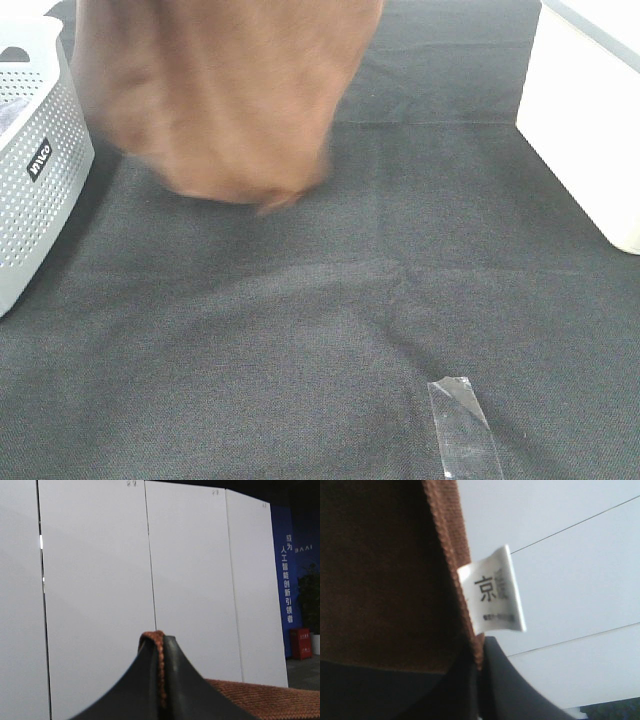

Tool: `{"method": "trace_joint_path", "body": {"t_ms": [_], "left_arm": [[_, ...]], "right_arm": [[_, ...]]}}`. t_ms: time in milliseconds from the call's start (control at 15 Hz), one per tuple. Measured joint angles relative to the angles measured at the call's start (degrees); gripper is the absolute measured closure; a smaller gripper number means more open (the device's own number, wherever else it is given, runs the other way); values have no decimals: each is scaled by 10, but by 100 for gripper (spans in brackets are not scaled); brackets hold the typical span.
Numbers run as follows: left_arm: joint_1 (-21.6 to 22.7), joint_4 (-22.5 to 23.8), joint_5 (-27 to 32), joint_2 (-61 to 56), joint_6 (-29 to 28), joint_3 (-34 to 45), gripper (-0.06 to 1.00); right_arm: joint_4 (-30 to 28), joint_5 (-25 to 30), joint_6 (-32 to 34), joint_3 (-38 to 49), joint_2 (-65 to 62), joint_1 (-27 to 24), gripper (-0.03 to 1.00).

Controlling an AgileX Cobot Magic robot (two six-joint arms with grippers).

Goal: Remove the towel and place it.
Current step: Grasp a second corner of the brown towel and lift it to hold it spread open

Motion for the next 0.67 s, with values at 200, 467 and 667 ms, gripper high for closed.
{"method": "trace_joint_path", "body": {"t_ms": [200, 467, 667], "left_arm": [[0, 0, -12, 5, 0, -3, 94], [5, 0, -29, 31, 0, -5, 94], [11, 0, -50, 65, -2, -17, 94]], "right_arm": [[-6, -23, 7, -1, 0, 0, 97], [-8, -129, 155, -1, 2, -22, 97], [40, -194, 315, -1, 13, -87, 97]]}}
